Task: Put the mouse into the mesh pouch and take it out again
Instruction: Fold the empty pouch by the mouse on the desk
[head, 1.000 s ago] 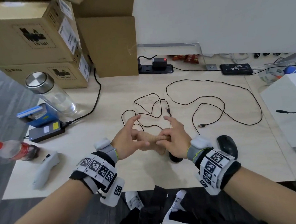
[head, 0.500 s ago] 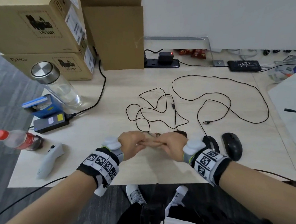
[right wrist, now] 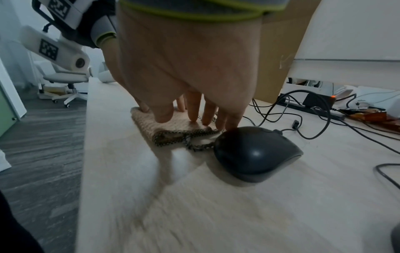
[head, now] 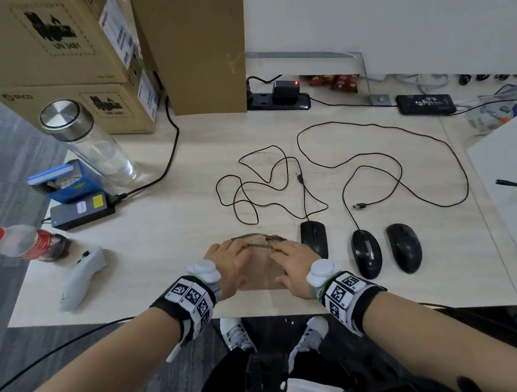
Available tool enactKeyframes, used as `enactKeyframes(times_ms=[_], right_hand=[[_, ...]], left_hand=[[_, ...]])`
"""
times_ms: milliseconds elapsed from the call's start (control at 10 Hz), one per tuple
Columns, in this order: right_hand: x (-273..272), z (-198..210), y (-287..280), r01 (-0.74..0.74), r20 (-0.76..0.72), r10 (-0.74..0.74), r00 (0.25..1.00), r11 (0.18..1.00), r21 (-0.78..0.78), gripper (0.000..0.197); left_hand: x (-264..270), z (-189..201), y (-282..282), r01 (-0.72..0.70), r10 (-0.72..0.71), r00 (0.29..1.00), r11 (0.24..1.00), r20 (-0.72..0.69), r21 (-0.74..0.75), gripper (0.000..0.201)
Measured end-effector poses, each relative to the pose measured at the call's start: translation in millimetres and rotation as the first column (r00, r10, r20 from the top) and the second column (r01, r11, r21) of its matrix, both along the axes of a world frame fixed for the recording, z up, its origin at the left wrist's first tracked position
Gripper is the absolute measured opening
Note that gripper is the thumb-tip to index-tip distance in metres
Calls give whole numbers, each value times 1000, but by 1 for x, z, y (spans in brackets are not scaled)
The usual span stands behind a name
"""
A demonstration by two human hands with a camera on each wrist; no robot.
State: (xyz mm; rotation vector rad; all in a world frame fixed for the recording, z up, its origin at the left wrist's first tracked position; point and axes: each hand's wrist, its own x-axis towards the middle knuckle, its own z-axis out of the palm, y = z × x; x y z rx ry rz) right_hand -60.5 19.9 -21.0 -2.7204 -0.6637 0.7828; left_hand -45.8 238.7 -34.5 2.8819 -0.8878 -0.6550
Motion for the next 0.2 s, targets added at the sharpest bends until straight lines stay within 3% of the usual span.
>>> enactKeyframes(times_ms=[100,200], right_hand=[[11,2,-4,27,26,-29,999,998,48,57],[27,14,-12,56,71,-58,996,998,29,52]], left_hand=[[14,11,-2,-39,43,998,996,48,-78,58],[36,31,-7,-102,103,992,995,70,-22,54]])
